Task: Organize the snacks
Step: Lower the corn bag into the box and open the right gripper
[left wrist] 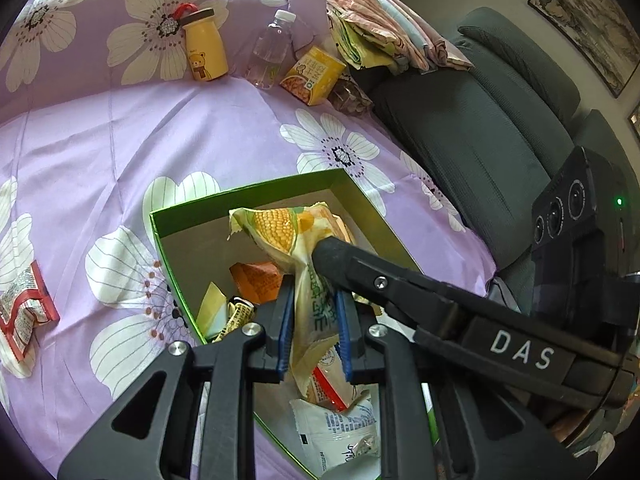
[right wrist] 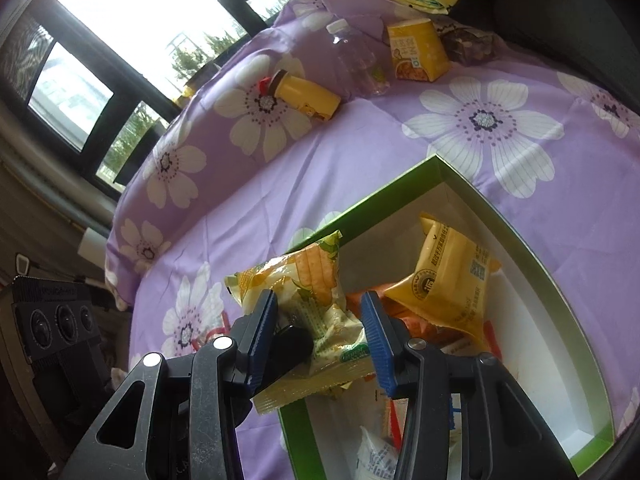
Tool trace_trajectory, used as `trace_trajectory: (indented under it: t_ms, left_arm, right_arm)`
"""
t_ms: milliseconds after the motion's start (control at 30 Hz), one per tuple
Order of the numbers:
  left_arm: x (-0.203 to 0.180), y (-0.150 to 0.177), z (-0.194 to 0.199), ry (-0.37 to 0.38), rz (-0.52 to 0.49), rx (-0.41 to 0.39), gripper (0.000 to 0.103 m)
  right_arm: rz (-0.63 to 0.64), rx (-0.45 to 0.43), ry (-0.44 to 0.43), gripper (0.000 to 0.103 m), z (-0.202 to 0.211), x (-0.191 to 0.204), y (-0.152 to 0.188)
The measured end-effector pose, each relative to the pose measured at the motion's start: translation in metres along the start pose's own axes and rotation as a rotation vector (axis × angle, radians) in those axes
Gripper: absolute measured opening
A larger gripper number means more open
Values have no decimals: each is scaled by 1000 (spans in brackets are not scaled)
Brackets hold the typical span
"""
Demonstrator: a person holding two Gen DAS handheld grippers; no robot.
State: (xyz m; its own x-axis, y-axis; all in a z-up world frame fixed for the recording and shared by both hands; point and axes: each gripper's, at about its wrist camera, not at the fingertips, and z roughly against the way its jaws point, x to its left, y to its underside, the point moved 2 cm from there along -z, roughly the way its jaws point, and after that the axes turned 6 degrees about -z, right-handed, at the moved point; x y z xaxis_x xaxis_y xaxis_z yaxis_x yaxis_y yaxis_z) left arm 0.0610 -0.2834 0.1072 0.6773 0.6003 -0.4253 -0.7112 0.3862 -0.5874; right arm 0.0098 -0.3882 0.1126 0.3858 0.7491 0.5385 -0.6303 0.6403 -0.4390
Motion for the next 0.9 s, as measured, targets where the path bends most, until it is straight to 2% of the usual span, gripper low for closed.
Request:
trace_trajectory:
  t_ms: [400,900]
  left_arm:
    - [3,6,-23,22,21,47,16]
    - [5,9,-38,-14,46,89,18]
  right_arm:
    - [-46,28,47,47,-13,-22,-1]
    - [-93,62,82,47,-25,-37,1]
